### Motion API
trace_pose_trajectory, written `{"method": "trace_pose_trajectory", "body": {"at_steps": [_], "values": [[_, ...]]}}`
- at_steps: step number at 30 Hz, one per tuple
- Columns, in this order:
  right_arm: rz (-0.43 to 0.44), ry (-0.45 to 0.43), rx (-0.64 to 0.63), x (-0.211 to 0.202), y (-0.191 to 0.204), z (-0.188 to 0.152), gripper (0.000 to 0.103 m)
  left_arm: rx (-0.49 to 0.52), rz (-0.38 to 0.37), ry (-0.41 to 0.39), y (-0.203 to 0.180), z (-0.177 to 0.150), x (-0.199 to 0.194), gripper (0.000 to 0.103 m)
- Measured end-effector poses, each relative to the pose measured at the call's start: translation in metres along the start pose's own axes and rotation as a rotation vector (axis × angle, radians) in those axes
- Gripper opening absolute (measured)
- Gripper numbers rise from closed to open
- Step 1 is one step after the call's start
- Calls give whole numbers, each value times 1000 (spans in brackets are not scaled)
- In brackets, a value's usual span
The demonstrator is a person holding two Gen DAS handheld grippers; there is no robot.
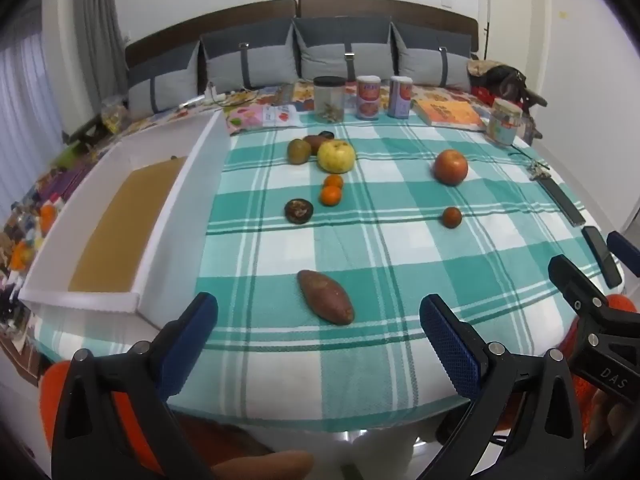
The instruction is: Organize fruits
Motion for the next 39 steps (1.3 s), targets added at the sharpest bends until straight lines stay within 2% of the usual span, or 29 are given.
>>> {"method": "trace_pose_trajectory", "body": {"at_steps": [5,8,39], "values": [[-4,5,-3,1,0,-1,103,-7,12,-21,-3,-4,-2,102],[-4,4,1,1,-2,-1,103,-24,-15,1,7,-2,4,102],[-3,5,-3,3,0,-2,103,-16,-8,10,4,-3,5,102]]}}
Point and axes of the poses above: each gripper's, at about its wrist camera, not at the fingertips, and x roughly the way its jaws point, y to its left, z to its top, the point moved 4 cm from there along x, roughly the way its jaws point, and after that the axes turned 10 degrees about x, right-handed, at the moved point
